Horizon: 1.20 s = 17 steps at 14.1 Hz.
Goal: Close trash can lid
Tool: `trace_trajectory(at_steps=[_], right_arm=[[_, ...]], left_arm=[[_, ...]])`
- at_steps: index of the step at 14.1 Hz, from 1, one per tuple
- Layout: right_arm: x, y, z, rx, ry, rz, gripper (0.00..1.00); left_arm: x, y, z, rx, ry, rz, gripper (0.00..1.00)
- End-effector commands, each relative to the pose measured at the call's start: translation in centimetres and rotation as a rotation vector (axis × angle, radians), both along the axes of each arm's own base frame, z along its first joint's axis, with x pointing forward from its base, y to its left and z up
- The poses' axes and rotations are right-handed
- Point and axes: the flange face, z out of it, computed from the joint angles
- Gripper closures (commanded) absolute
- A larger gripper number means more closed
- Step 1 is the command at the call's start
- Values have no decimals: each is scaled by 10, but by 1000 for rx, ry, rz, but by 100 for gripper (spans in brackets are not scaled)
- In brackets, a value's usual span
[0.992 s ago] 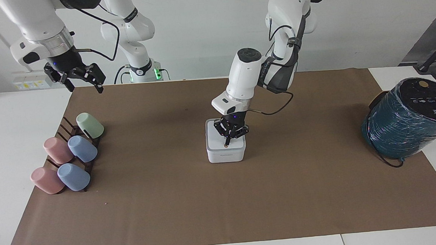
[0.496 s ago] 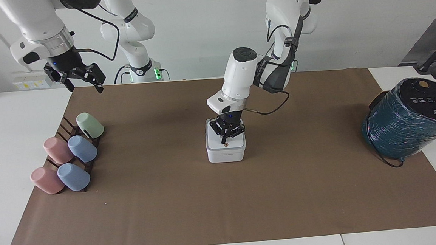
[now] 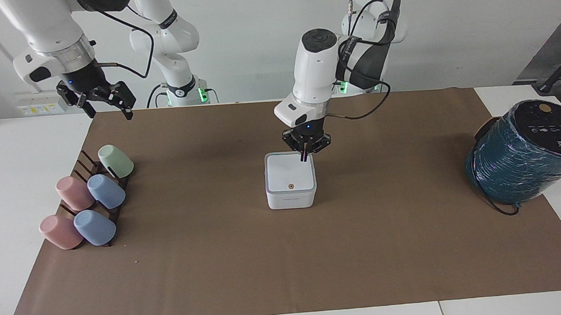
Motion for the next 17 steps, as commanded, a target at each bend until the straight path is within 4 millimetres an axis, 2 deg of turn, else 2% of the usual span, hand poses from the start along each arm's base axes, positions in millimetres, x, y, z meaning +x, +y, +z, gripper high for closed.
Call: trace_trajectory(at_steps=[1, 3, 6, 9, 13, 17], right_arm=[[-8, 1, 1, 18, 9, -18, 0], [-8, 1, 1, 18, 9, -18, 0], [-7, 1, 2, 18, 8, -18, 0], [-8, 1, 1, 18, 9, -18, 0], [-8, 1, 1, 18, 9, -18, 0], [-8, 1, 1, 18, 9, -18, 0]], left_arm=[[1, 46, 28, 47, 5, 11, 0], [4, 71, 40, 71, 14, -15, 0], [-7, 91, 61, 94, 31, 14, 0], [-11, 124, 84, 71, 62, 73, 0], [-1, 162, 90, 66, 75, 22, 0], [5, 218, 103, 55, 95, 19, 0]])
